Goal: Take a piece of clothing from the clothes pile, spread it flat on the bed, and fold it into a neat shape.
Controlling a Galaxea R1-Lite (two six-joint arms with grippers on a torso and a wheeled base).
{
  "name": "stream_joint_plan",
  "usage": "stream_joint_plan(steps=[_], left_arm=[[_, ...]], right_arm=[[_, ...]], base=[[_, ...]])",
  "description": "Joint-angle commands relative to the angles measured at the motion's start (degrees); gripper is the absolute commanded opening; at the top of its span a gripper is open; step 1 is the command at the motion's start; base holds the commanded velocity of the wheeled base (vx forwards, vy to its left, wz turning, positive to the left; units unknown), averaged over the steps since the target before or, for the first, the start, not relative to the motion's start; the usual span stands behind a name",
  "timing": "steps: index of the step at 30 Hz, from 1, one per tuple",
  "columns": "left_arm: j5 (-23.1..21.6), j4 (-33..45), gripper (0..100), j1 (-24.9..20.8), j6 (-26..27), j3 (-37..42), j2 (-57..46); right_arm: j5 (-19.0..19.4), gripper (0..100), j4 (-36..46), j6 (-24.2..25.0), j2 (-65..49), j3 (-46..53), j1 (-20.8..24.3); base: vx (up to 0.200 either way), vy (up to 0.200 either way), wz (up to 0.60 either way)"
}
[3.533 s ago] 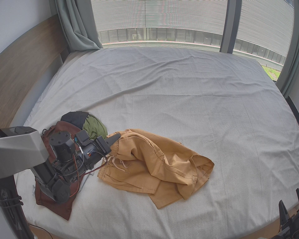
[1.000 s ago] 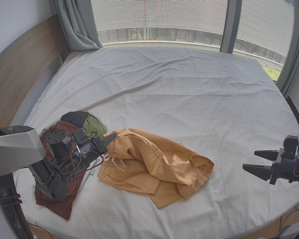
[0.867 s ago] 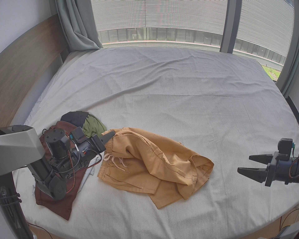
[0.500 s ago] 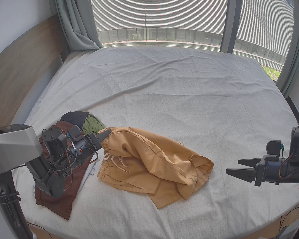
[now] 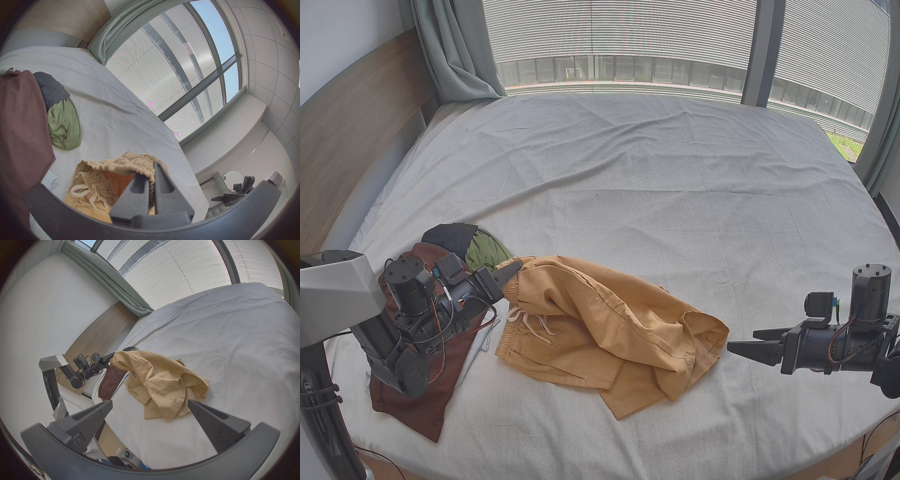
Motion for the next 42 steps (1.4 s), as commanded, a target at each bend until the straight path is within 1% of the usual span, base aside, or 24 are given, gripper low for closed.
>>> stream_joint_plan(steps=[1, 5, 7, 8, 12, 17, 21, 22, 24, 26, 27, 30, 41, 42], left_arm=[[-0.01, -0.17, 0, 0.05, -0.02, -0.09, 0.11], [-0.01, -0.17, 0, 0.05, -0.02, 0.00, 0.11], [-0.01, -0.17, 0, 0.05, 0.07, 0.00, 0.11], [-0.01, -0.17, 0, 0.05, 0.77, 0.00, 0.20], [-0.01, -0.17, 0, 0.14, 2.17, -0.09, 0.90], [-0.01, -0.17, 0, 0.14, 2.26, -0.09, 0.99], [-0.01, -0.17, 0, 0.22, 2.26, -0.18, 0.90], [-0.01, -0.17, 0, 0.22, 2.26, -0.18, 0.90], [-0.01, -0.17, 0, 0.31, 2.17, -0.18, 0.99], [-0.01, -0.17, 0, 0.40, 2.17, -0.26, 0.99], [-0.01, -0.17, 0, 0.75, 2.17, -0.26, 0.99], [-0.01, -0.08, 0, 1.02, 2.17, -0.44, 1.07], [-0.01, -0.08, 0, 1.37, 2.17, -0.53, 1.07], [-0.01, -0.08, 0, 1.37, 2.17, -0.53, 1.16]], right_arm=[[0.04, 100, -2.56, 1.77, 4.89, 0.53, 0.11], [0.04, 100, -5.28, 2.12, 7.27, 0.79, 0.02], [0.04, 100, -6.25, 2.83, 8.15, 0.79, 0.02], [0.04, 100, -7.39, 4.15, 9.38, 0.79, 0.11], [0.04, 100, -10.38, 6.52, 12.28, 0.79, 0.46], [0.04, 100, -13.90, 7.31, 16.06, 1.14, 0.55], [-0.14, 100, -20.75, 8.19, 20.63, 2.29, 1.43], [-0.14, 100, -20.75, 8.19, 20.63, 2.29, 1.43], [-0.14, 100, -25.32, 11.53, 22.38, 2.73, 2.75], [-0.14, 100, -25.85, 12.06, 22.56, 2.73, 2.92], [-0.14, 100, -27.61, 13.99, 23.61, 2.73, 3.19], [-0.14, 100, -29.28, 14.69, 25.28, 2.73, 3.19], [-0.40, 100, -32.79, 14.87, 30.29, 2.55, 3.10], [-0.40, 100, -33.94, 14.96, 32.05, 2.46, 3.10]], base=[[0.000, 0.000, 0.00], [0.000, 0.000, 0.00], [0.000, 0.000, 0.00], [0.000, 0.000, 0.00], [0.000, 0.000, 0.00], [0.000, 0.000, 0.00], [0.000, 0.000, 0.00], [0.000, 0.000, 0.00], [0.000, 0.000, 0.00], [0.000, 0.000, 0.00], [0.000, 0.000, 0.00], [0.000, 0.000, 0.00], [0.000, 0.000, 0.00], [0.000, 0.000, 0.00]])
